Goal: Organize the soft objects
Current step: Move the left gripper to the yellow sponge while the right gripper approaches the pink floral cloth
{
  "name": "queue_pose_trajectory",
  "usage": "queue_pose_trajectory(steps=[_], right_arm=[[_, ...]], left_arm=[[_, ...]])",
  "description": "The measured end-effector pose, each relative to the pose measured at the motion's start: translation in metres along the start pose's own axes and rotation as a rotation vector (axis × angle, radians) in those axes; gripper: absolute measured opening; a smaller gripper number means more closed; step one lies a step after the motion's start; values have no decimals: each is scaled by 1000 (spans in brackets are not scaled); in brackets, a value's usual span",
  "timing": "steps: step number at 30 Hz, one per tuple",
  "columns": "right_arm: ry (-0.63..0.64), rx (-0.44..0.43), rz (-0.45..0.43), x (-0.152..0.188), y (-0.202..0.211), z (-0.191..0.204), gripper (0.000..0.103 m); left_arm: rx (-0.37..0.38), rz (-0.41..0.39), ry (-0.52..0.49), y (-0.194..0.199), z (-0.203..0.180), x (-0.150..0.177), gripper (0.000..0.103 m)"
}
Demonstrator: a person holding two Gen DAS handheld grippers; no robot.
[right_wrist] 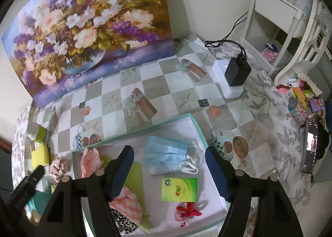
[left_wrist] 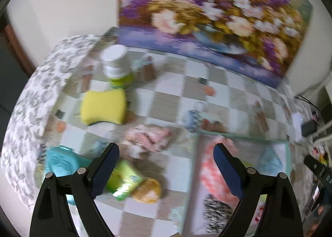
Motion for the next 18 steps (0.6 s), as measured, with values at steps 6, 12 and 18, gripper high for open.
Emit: queue_pose_trajectory(steps=[6,12,18], right_arm=[[50,-14,16,7,-4,23,75],[98,-20,13,13,0,52,83],[162,-53,18,24,7,94,87]], left_arm=[[-75,-38,122,11,62,-9,92],[-109,-73,220,27,113,-15,92],[-143,-107,323,43,165,-18,100]])
Point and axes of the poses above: each gripper's, at about its wrist camera, not at the fingertips, and y roughly against the way its jaws point, z to its left, x to its underside, the point moved 9 cm from there along -y, roughly the way its jaws point, and after that the axes turned 12 degrees about x, right-handed, at the moved point
